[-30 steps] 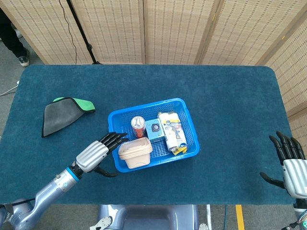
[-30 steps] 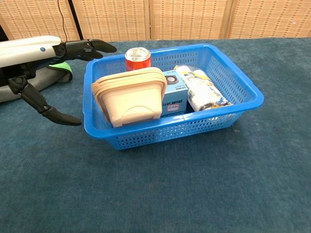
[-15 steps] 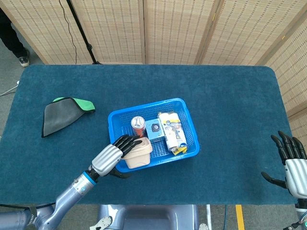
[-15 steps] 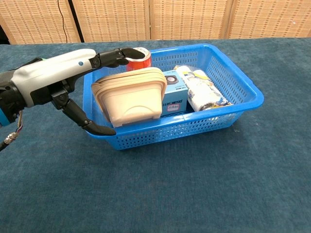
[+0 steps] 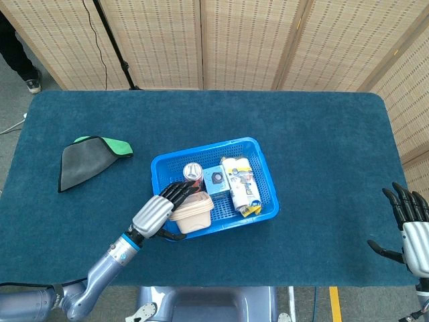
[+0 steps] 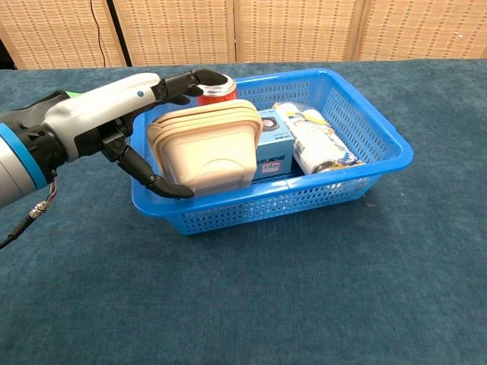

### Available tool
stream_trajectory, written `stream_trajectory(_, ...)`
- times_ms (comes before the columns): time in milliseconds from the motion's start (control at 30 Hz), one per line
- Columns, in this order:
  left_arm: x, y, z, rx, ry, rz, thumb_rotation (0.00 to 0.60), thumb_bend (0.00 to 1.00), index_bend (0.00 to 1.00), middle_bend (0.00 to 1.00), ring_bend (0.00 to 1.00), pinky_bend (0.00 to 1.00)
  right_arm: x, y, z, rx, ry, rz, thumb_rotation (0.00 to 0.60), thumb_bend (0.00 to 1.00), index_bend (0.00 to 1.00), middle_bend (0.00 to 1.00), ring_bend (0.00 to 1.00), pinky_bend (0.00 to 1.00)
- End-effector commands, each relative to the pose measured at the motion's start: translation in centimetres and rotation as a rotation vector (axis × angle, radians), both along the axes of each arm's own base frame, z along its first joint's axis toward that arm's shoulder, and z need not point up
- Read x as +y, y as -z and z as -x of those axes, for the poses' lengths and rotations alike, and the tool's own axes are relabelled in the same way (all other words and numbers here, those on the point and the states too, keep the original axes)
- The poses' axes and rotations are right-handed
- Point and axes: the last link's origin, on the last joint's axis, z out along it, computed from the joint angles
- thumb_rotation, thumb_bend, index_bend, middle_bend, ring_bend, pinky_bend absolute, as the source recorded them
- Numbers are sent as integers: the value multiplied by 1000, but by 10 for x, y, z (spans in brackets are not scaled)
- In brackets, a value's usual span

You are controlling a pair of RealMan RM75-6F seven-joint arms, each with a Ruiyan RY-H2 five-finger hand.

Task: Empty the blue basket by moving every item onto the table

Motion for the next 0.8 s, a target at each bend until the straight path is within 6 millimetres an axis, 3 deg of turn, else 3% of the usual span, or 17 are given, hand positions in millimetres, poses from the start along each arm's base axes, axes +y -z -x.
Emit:
stream_trajectory(33, 1, 0, -1, -10, -2, -6, 600, 369, 240, 134, 187, 420, 0, 0, 0, -1, -1, -2, 600, 0, 0, 0, 0, 0)
stream_trajectory(133, 1, -6, -3, -68, -5, -46, 600, 544, 453, 322, 359, 536, 1, 0, 0, 0, -2, -1, 600, 0, 0, 0, 0, 0)
stream_trajectory(200, 1, -9, -3, -86, -1, -61, 600, 589, 493, 358, 394, 552, 1, 0, 0, 0, -2, 0, 600, 0, 0, 0, 0, 0)
stream_trajectory(300, 3, -19, -4, -126, 5, -90, 600, 618, 505, 366, 403, 553, 1, 0, 0, -1, -2, -1, 600, 0, 0, 0, 0, 0)
stream_trajectory(400, 5, -43, -8, -197, 24, -136, 600, 618, 505, 366, 403, 553, 1, 0, 0, 2, -3, -3, 600, 0, 0, 0, 0, 0)
stream_trajectory(600, 8, -111, -10, -320, 58, -259, 600, 614, 503, 366, 392, 553, 2, 2, -1, 3, -6, -7, 600, 0, 0, 0, 0, 0)
stream_trajectory(733, 20, -157, 11, -318, 23, -372, 600, 611, 493, 366, 387, 553, 3, 2, -2, 3, -10, -9, 600, 0, 0, 0, 0, 0)
stream_trajectory(800, 27, -168, 25, -293, -5, -398, 600, 606, 489, 366, 384, 553, 3, 2, -3, 3, -13, -11, 600, 0, 0, 0, 0, 0)
